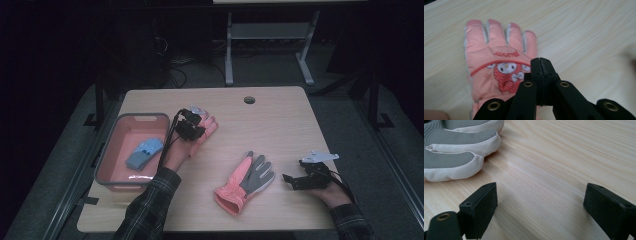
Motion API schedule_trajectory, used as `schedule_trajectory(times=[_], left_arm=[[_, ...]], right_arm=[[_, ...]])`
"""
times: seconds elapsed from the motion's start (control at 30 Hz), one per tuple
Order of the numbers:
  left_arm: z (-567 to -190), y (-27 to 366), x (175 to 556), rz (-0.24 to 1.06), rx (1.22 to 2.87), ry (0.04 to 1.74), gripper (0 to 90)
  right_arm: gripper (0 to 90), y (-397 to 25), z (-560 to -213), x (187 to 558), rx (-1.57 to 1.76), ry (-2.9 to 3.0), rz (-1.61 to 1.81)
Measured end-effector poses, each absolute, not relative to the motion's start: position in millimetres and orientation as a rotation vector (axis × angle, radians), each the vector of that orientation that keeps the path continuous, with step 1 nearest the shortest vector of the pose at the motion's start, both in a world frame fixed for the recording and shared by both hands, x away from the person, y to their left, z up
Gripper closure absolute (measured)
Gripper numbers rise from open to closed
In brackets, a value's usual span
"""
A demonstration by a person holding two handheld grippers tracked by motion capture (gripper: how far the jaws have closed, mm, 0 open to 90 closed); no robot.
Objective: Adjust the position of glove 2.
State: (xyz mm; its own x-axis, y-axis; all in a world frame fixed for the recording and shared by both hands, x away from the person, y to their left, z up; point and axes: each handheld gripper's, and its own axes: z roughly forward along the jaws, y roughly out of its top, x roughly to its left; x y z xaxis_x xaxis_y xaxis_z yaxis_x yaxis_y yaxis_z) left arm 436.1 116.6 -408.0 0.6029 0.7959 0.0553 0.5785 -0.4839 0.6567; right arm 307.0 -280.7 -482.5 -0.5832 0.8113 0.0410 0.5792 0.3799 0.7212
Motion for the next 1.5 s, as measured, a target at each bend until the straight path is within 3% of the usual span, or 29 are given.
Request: schedule_trajectory(times=[0.4, 1.0, 1.1, 1.3, 1.37, 1.5], left_arm=[[-434.6, 111.7, 457.9, 0.491, 2.301, 1.198, 89.8], [-437.4, 107.5, 457.6, 0.427, 2.329, 1.139, 89.6], [-434.4, 108.3, 456.5, 0.444, 2.304, 1.124, 70.0], [-435.5, 105.0, 453.7, 0.457, 2.369, 1.092, 49.7], [-439.6, 100.9, 453.9, 0.496, 2.400, 1.086, 49.6], [-444.4, 100.2, 456.2, 0.517, 2.415, 1.108, 58.7]], right_arm=[[11.7, -281.6, -482.4, 307.3, 1.224, 2.321, 1.033], [11.8, -281.5, -482.4, 307.3, 1.221, 2.322, 1.028], [11.8, -281.4, -482.4, 307.2, 1.219, 2.325, 1.028], [11.8, -280.8, -482.3, 306.8, 1.220, 2.325, 1.023], [11.8, -280.7, -482.3, 306.8, 1.220, 2.325, 1.022], [11.8, -280.7, -482.3, 306.8, 1.221, 2.324, 1.023]])
